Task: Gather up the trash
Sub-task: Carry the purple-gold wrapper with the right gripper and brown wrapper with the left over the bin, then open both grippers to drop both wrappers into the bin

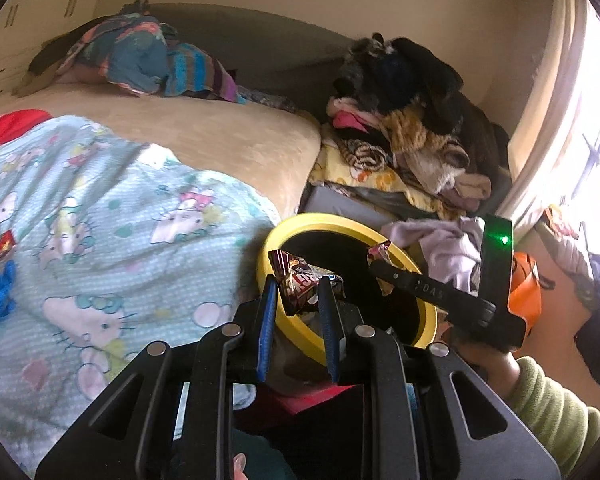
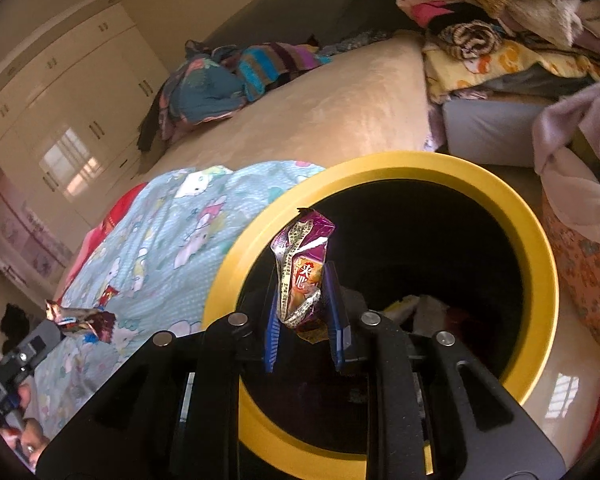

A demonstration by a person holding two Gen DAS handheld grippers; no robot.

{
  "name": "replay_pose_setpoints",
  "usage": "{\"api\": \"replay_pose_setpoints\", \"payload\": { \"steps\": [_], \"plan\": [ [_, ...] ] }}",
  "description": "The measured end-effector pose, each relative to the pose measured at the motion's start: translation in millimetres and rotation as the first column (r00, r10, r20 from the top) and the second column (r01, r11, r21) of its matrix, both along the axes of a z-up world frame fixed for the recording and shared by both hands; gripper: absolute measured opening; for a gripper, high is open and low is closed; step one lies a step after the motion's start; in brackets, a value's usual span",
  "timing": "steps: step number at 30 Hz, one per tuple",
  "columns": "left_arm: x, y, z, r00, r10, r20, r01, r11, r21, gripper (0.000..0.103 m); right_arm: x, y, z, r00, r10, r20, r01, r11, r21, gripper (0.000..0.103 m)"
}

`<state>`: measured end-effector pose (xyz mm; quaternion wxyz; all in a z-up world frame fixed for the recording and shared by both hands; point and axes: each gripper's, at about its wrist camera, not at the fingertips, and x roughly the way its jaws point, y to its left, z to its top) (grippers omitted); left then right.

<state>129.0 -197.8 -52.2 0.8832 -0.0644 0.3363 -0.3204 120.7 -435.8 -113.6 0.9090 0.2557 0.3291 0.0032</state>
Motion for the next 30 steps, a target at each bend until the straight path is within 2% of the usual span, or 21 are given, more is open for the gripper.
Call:
{"api": "replay_pose_setpoints", "payload": {
  "steps": [11,14,15,18,19,20,23,24,26,30],
  "plan": [
    [13,-56,-23,0.996,-0.085,-0.022,0.086,0.992,0.094,0.020,-6,-25,-10,0.997,-0.067,-0.025,0.067,0.997,0.029,0.018],
    [20,-71,-30,0.994,-0.099,-0.039,0.103,0.989,0.109,0.021,-7,-30,-12,0.996,-0.085,-0.025,0.086,0.995,0.041,0.024],
    [23,-76,-33,0.993,-0.106,-0.048,0.111,0.987,0.117,0.023,-8,-31,-12,0.995,-0.092,-0.024,0.093,0.995,0.044,0.029],
    [30,-87,-38,0.990,-0.119,-0.078,0.128,0.985,0.119,0.042,-12,-39,-13,0.991,-0.133,-0.015,0.133,0.989,0.061,0.041],
    [32,-87,-38,0.991,-0.113,-0.077,0.122,0.986,0.117,0.056,-13,-40,-13,0.989,-0.149,-0.016,0.149,0.987,0.066,0.048],
    [32,-86,-37,0.993,-0.100,-0.070,0.108,0.988,0.113,0.068,-14,-41,-13,0.987,-0.162,-0.017,0.163,0.984,0.068,0.050],
    [30,-78,-33,0.996,-0.071,-0.050,0.075,0.992,0.098,0.086,-16,-43,-13,0.982,-0.189,-0.018,0.190,0.981,0.037,0.052],
    [30,-75,-32,0.997,-0.059,-0.043,0.063,0.993,0.100,0.088,-16,-43,-14,0.981,-0.195,-0.017,0.196,0.980,0.032,0.056],
    [28,-67,-30,0.999,-0.028,-0.028,0.031,0.994,0.105,0.094,-16,-40,-14,0.980,-0.197,-0.016,0.197,0.980,0.022,0.057],
    [26,-45,-24,0.999,0.033,-0.011,-0.032,0.995,0.090,0.095,-16,-31,-6,0.983,-0.185,0.008,0.185,0.983,-0.015,0.064]
  ]
}}
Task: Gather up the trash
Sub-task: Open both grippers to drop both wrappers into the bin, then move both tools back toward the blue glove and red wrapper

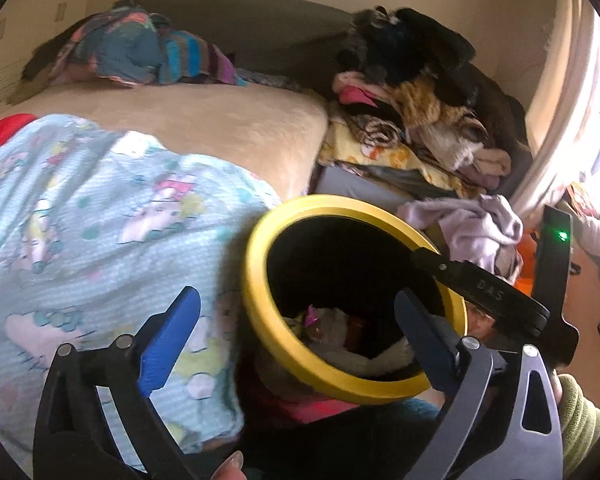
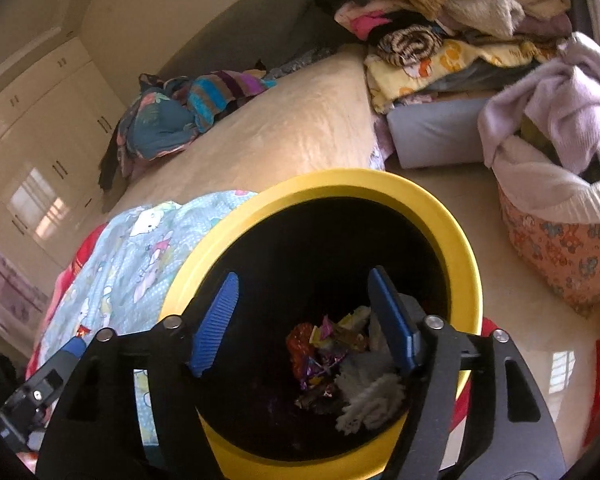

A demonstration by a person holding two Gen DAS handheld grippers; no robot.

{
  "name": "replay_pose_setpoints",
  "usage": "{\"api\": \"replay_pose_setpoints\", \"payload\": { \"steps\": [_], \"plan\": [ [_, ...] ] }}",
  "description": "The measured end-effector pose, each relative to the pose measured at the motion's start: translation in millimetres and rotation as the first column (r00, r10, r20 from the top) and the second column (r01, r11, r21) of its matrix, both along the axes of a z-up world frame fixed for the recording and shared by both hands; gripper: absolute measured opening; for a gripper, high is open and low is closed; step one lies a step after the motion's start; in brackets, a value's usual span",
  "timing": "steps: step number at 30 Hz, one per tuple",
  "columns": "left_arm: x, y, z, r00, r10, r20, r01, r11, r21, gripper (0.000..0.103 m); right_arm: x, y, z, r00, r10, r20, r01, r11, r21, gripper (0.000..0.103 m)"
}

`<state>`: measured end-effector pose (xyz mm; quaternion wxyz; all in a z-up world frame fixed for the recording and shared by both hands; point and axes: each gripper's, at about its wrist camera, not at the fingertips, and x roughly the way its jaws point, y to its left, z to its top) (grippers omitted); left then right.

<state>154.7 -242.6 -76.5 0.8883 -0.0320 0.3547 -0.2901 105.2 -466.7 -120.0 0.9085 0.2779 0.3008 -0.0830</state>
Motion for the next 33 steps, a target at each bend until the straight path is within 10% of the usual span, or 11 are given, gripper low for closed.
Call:
{"api": "replay_pose_setpoints", "payload": {
  "steps": [18,33],
  "plan": [
    [6,105,22,0.963,0.255,0.088,-0.255,0.967,-0.010,0.096,2,88,33,0.969,0.235,0.078,-0.223,0.964,-0.143,0.077],
    [13,199,20,0.881,0.467,0.074,-0.464,0.884,-0.052,0.096,15,183,49,0.882,0.469,0.057,-0.448,0.868,-0.213,0.078]
  ]
}}
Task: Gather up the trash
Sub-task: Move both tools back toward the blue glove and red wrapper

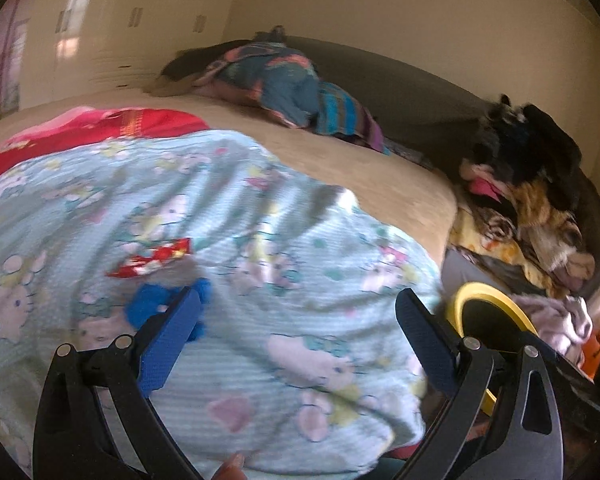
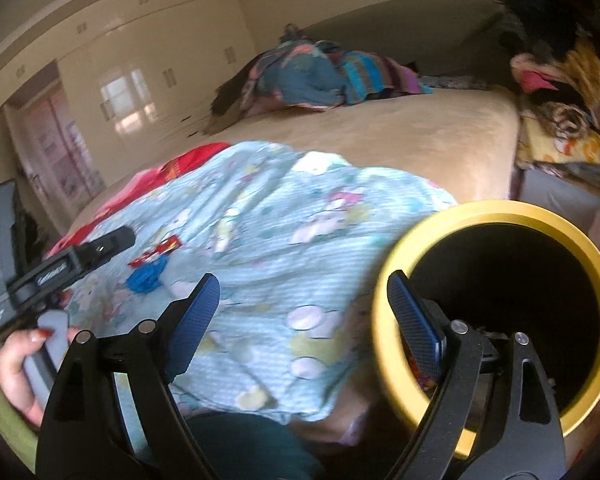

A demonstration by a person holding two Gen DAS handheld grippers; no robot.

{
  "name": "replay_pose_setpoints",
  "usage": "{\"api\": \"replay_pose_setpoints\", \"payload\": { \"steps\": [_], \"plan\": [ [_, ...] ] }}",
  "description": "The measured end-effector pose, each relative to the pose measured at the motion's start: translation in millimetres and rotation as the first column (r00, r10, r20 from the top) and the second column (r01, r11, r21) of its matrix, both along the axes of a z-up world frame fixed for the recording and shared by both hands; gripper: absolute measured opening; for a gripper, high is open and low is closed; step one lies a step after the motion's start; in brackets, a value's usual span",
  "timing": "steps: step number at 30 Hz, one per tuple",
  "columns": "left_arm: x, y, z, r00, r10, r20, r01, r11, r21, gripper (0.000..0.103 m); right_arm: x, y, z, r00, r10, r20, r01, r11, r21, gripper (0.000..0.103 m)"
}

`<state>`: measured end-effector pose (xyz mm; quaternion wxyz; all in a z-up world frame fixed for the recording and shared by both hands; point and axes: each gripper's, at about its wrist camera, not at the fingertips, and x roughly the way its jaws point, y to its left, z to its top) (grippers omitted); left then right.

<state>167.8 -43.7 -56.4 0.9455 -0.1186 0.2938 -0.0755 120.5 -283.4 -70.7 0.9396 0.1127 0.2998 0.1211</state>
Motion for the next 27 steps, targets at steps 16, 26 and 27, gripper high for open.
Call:
{"api": "replay_pose_setpoints", "payload": {
  "steps": [16,26,27],
  "plan": [
    [10,111,-19,0.973,0.222,-0.067,-0.228,0.968,-0.107,0.096,31,144,-12,0.951,0.293,-0.100,-0.303,0.945,-0.122,0.078],
    [30,162,-30,0.964,0.235,-0.123,-0.254,0.951,-0.175,0.085,69,198,-30,0.915,0.361,-0.178,-0.379,0.922,-0.081,0.074],
    [32,163,-32,0.966,0.227,-0.127,-0.246,0.954,-0.169,0.083,73,203,-31,0.912,0.369,-0.178,-0.386,0.920,-0.073,0.071]
  ]
}}
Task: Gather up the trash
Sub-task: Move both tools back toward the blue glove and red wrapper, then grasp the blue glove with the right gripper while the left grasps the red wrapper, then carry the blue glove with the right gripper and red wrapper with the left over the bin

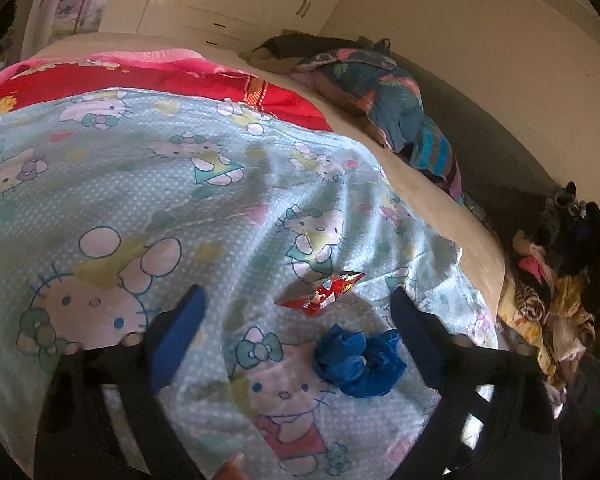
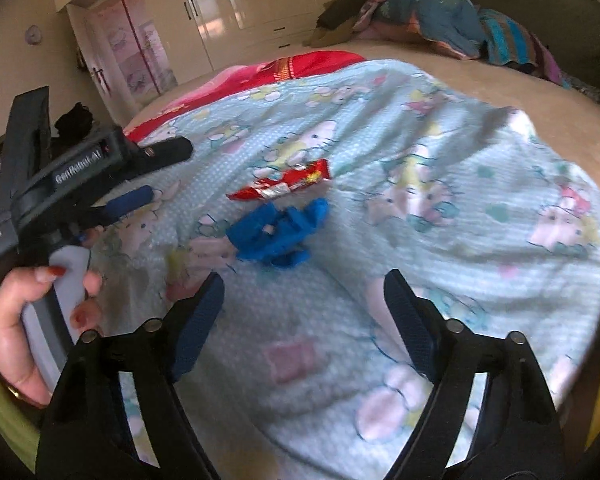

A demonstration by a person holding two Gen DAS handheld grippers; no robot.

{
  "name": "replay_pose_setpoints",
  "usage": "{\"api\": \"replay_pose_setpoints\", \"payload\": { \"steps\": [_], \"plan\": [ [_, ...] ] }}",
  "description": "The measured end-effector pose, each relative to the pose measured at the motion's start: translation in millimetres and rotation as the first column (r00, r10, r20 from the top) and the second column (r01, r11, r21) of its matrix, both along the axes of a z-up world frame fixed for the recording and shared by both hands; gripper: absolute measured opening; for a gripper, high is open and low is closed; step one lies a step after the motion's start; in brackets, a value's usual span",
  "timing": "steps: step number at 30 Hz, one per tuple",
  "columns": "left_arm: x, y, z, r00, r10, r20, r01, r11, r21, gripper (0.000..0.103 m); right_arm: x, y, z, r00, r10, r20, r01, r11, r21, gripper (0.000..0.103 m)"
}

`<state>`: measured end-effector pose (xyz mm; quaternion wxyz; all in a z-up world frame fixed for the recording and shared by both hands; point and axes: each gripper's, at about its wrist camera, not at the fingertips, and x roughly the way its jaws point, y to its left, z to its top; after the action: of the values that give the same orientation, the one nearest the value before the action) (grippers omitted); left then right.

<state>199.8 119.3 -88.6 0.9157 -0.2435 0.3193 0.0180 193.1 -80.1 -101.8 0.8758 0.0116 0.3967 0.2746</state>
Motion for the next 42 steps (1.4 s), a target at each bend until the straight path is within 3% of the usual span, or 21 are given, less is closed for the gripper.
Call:
{"api": "replay_pose_setpoints", "payload": {
  "steps": [5,10,11,13,16,19,24,27,29,35,42],
  "plan": [
    [13,3,-12,0.998,-0.060,-0.021,0.059,0.997,-0.048,0.071,18,17,-11,0.999,0.007,-0.036,-0.007,1.000,0.019,0.058],
    [23,1,-25,0.995,-0.090,-0.040,0.087,0.993,-0.079,0.071,34,24,-16,0.999,-0.014,-0.050,0.016,0.999,0.029,0.046],
    [26,1,-28,0.994,-0.095,-0.046,0.090,0.992,-0.092,0.071,37,25,-17,0.998,-0.011,-0.056,0.014,0.999,0.038,0.042],
    [30,0,-33,0.994,-0.099,-0.055,0.092,0.989,-0.112,0.071,41,28,-19,0.997,0.011,-0.072,-0.007,0.999,0.053,0.016],
    [38,-2,-41,0.992,-0.107,-0.072,0.097,0.987,-0.129,0.071,37,29,-19,0.998,0.037,-0.059,-0.036,0.999,0.034,0.005],
    [45,-6,-47,0.990,-0.112,-0.081,0.099,0.985,-0.143,0.070,28,17,-19,0.998,0.029,-0.058,-0.026,0.999,0.041,0.003],
    [56,-11,-53,0.990,-0.095,-0.108,0.080,0.988,-0.135,0.057,18,-14,-13,0.998,-0.026,-0.056,0.031,0.995,0.095,0.003],
    [60,-16,-54,0.988,-0.082,-0.130,0.068,0.992,-0.103,0.044,12,-33,-7,0.997,-0.063,-0.048,0.068,0.988,0.136,0.003],
    [60,-18,-54,0.988,-0.077,-0.135,0.065,0.994,-0.090,0.027,6,-44,-2,0.996,-0.078,-0.032,0.082,0.986,0.144,0.003],
    [50,-28,-47,0.989,-0.100,-0.111,0.091,0.993,-0.081,0.022,-10,-67,9,0.993,-0.114,0.007,0.111,0.982,0.154,0.003],
    [31,-66,-24,0.980,-0.190,-0.055,0.188,0.981,-0.044,0.019,-14,-102,22,0.982,-0.185,0.038,0.175,0.966,0.188,0.003]
  ]
}}
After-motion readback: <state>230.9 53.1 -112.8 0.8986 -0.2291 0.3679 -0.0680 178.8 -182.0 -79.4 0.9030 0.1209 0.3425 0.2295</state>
